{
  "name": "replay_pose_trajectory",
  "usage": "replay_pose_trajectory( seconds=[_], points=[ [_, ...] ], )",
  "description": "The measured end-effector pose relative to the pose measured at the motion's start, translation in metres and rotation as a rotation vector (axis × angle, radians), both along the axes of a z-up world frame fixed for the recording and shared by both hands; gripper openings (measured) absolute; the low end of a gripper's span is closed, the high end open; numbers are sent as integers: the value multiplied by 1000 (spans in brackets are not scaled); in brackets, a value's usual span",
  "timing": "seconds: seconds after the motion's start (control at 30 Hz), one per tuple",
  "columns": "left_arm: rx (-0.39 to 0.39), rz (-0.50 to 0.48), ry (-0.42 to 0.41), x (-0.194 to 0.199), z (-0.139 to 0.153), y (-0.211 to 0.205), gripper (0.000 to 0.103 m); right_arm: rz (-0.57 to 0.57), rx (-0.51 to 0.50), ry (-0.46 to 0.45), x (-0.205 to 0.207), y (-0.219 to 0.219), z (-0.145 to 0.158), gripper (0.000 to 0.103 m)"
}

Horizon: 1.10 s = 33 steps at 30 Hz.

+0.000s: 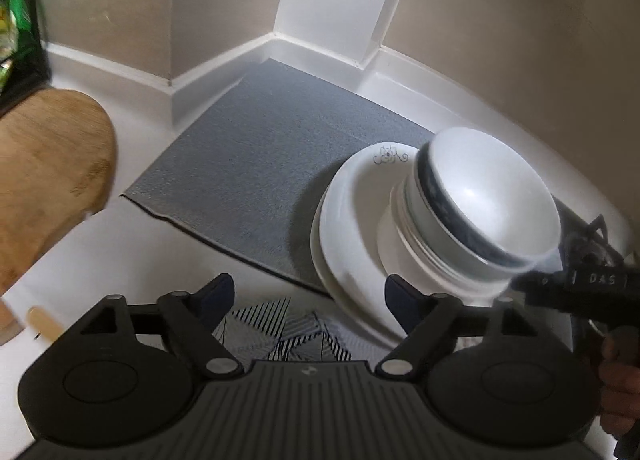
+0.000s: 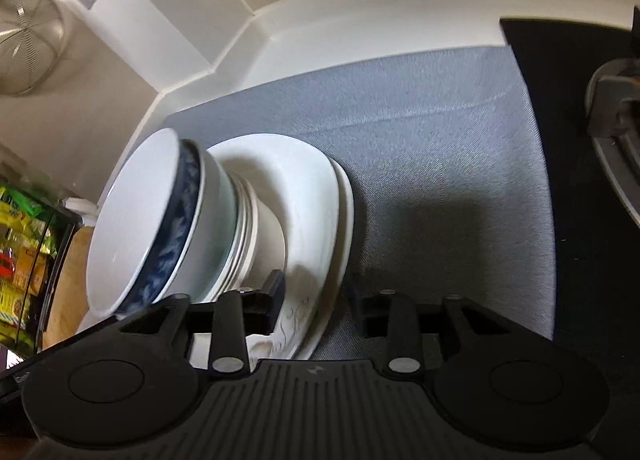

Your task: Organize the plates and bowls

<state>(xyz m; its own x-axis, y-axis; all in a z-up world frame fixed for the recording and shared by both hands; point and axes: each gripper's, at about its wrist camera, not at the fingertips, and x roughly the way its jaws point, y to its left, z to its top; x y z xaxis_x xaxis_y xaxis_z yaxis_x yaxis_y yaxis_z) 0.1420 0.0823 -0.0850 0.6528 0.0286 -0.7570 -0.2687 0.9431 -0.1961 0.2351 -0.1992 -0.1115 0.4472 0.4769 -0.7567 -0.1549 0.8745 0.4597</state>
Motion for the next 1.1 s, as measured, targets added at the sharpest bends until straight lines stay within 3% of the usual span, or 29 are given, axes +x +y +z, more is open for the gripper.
replay_pose_trajectory(
  seconds=[0.3, 0.47, 0.6, 0.7, 0.97, 1.1],
  points=[
    [72, -25, -50, -38, 24, -38, 98, 45, -61, -120, -34, -13, 15, 68],
    [111, -46, -97, -47, 38, -62, 99, 58, -68, -164, -44, -22, 16, 91],
    [148, -70, -136, -50, 48, -78, 99, 59, -76, -188, -50, -29, 16, 94],
    [175, -87, -143, -52, 52, -86, 99, 43, -70, -196, -55, -35, 18, 103],
    [118, -125, -102, -49, 46, -78, 100, 63, -108, -272, -73, -29, 31, 103],
    [134, -153, -101, -42, 43, -70, 103, 46, -126, -285, -78, -21, 40, 103]
  ],
)
